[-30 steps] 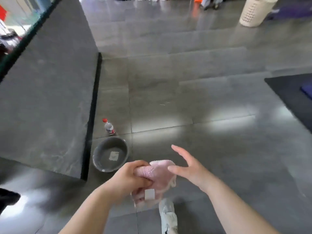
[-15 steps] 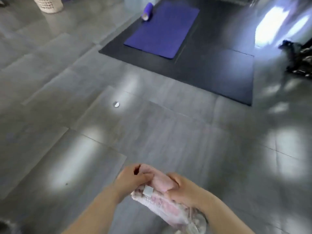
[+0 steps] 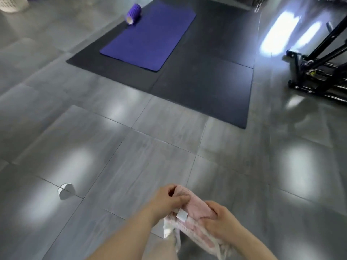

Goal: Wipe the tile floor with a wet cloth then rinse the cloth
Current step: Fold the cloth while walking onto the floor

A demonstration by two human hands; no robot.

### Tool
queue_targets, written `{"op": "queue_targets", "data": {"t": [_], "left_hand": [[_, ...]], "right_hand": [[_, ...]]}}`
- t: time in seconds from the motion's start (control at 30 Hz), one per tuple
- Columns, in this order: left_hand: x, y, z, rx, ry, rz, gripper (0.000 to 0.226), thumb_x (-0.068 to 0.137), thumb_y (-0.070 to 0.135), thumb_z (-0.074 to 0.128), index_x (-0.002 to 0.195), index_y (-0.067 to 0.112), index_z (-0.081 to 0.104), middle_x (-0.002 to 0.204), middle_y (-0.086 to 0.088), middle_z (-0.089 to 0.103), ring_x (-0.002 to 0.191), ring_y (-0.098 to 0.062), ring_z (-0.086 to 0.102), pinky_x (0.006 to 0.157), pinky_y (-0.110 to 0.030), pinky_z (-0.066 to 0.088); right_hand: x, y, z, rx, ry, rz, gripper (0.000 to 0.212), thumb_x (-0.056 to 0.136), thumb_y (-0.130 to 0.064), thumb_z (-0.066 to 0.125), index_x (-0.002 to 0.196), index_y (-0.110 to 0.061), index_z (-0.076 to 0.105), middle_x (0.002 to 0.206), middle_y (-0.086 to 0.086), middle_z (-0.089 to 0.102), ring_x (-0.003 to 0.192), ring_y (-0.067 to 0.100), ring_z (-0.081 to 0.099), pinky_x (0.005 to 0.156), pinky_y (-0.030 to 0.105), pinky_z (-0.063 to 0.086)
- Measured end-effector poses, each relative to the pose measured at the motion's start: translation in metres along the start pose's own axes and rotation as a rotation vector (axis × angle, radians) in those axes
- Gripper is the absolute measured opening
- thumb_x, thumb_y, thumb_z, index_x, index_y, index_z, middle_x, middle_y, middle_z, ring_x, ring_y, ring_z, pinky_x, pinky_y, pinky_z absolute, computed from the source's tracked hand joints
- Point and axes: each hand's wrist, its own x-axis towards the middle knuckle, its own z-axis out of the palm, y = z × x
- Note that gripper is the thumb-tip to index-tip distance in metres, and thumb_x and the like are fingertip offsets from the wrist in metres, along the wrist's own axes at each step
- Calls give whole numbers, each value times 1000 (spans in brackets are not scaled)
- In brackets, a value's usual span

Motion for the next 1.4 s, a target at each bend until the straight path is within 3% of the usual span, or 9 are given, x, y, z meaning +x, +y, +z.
{"op": "queue_targets", "data": {"t": [0.33,0.47,0.57,0.7,0.83,0.93,1.1,1.2,1.4], "left_hand": [[167,119,24,-218,188,-74,15,81,17,64,75,14,51,49,3,49,29,-3,46,32,-17,38],[188,143,16,-318,405,-110,24,82,17,61,63,21,47,43,7,48,26,-3,45,32,-17,38],[202,138,22,-388,654,-92,28,82,19,62,60,24,45,44,10,50,29,1,44,33,-13,37],[224,122,64,-523,952,-102,29,78,25,66,59,28,43,53,12,47,41,4,47,45,-8,35],[241,91,126,-818,1097,-101,17,68,33,65,63,28,49,50,12,48,42,-3,46,46,-21,41],[256,58,173,-869,1223,-207,12,68,35,63,70,31,52,67,8,56,54,-2,51,51,-14,40],[288,-45,207,-896,1377,-324,20,83,20,62,99,28,53,76,14,55,59,5,54,52,-1,39],[320,-123,212,-872,1386,-353,15,84,20,59,81,30,49,69,9,52,42,6,50,42,-5,37],[388,-287,210,-731,1452,-311,20,82,21,62,68,30,50,65,12,52,57,0,46,50,-5,35]], "right_hand": [[176,-34,-173,-172,-93,-103,20,77,-12,61,71,-31,60,69,-12,66,73,-2,60,59,0,41],[239,-64,-200,-314,-400,-157,18,90,-13,56,90,-31,52,84,-14,57,85,11,55,69,13,45],[282,-87,-209,-457,-561,-261,24,77,-15,66,78,-37,56,81,-12,61,83,11,58,78,19,45],[329,-90,-214,-699,-830,-400,28,78,4,64,85,-19,49,73,-7,54,61,-10,53,59,2,39],[351,-57,-210,-873,-1057,-456,32,80,1,62,78,-29,51,74,-6,56,69,-1,53,57,5,38],[357,-13,-194,-1006,-1147,-489,32,79,-5,61,74,-33,47,69,-10,53,50,-14,48,57,5,37],[390,80,-127,-1060,-1242,-527,38,80,-14,62,77,-46,43,79,-18,58,75,-6,54,65,2,38],[428,141,-76,-1055,-1275,-517,42,83,-11,61,78,-47,41,80,-23,55,72,-13,54,63,-2,38],[516,248,33,-977,-1400,-549,31,84,-3,60,87,-33,53,81,-14,60,54,-22,52,59,-2,40]]}}
